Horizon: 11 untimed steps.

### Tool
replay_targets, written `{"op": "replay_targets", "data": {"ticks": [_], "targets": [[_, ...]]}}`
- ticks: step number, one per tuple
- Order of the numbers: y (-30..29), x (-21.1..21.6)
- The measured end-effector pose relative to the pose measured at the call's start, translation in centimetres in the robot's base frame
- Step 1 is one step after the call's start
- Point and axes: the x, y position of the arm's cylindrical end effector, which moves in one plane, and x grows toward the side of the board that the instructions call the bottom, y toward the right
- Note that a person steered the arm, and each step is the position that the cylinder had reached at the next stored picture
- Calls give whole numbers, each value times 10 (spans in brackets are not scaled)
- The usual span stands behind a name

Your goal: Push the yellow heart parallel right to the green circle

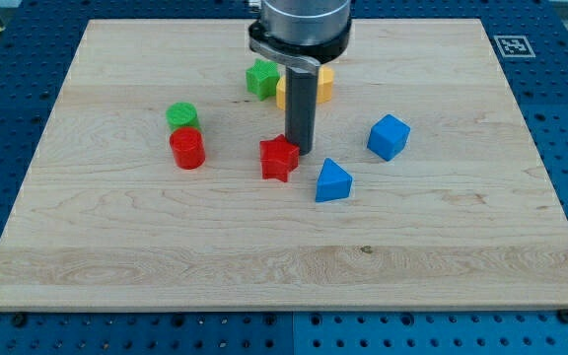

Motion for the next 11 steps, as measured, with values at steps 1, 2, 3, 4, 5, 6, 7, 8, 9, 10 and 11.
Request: {"op": "replay_targets", "data": {"ticks": [1,2,3,4,5,6,7,8,9,10,11], "targets": [[-12,13],[-22,19],[-22,-9],[-27,-21],[-28,-37],[-28,-48],[16,-46],[86,-45],[133,-57],[132,-95],[101,-119]]}}
